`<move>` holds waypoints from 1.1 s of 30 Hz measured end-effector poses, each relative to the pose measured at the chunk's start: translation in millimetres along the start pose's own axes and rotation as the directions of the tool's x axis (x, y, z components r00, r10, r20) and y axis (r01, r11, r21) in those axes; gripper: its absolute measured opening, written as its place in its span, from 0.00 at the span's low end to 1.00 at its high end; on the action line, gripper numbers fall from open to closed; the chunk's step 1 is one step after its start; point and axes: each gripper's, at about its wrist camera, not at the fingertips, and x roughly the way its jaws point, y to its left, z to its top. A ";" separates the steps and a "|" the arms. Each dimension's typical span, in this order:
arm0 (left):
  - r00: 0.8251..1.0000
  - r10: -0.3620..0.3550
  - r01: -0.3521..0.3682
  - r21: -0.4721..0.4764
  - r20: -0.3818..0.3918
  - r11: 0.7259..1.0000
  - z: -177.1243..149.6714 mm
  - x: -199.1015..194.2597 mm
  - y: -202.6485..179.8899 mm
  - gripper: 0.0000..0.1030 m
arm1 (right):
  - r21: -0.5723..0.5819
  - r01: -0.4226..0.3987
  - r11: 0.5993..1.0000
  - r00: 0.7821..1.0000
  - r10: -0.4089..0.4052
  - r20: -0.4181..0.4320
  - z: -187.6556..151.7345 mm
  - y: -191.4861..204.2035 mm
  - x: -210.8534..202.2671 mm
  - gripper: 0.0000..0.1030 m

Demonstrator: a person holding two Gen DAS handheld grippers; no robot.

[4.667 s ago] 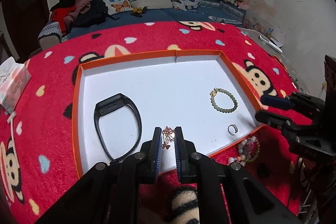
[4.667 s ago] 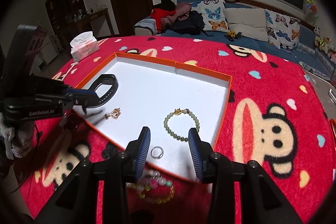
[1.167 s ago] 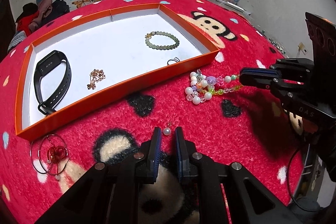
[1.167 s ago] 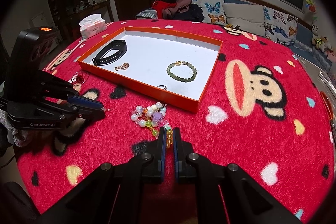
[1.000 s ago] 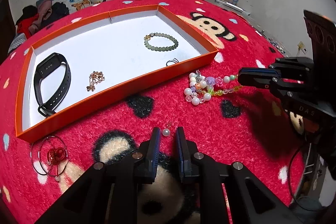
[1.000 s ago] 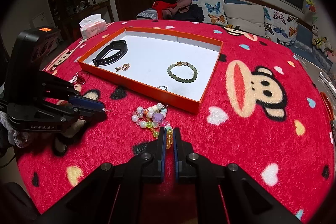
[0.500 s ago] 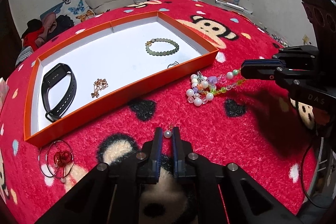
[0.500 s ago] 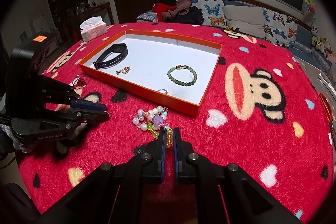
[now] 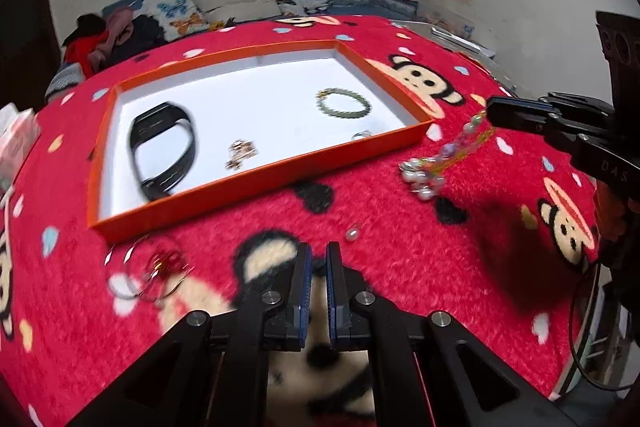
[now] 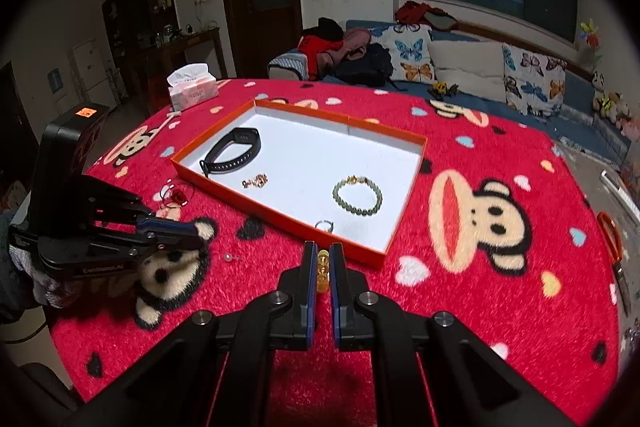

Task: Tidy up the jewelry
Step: 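Lift the bead bracelet with the right gripper while the left moves toward the red tassel earring, then carry the bracelet toward the tray with the right gripper while the left grasps the tassel earring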

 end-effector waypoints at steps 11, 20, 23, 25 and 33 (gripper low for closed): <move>0.997 0.070 -0.072 -0.100 -0.028 0.992 -27.8 -31.1 50.3 0.09 | -0.002 -0.012 1.000 1.000 0.012 0.024 6.1 2.9 -0.1 0.08; 0.990 0.127 -0.134 -0.165 -0.057 0.977 -35.8 -27.7 72.9 0.55 | -0.002 -0.018 1.000 1.000 0.018 0.012 2.9 3.4 2.8 0.08; 0.990 0.137 -0.138 -0.174 -0.019 0.975 -35.3 -34.0 78.7 0.55 | 0.002 -0.020 1.000 1.000 0.020 0.008 2.3 2.8 4.2 0.08; 0.990 0.141 -0.140 -0.173 -0.003 0.975 -32.7 -35.4 81.4 0.55 | 0.001 -0.020 1.000 1.000 0.020 0.006 1.8 2.6 4.5 0.08; 0.986 0.168 -0.166 -0.102 0.014 0.981 -11.5 -19.7 77.1 0.44 | 0.004 -0.022 1.000 1.000 0.022 -0.005 -0.3 3.4 8.8 0.08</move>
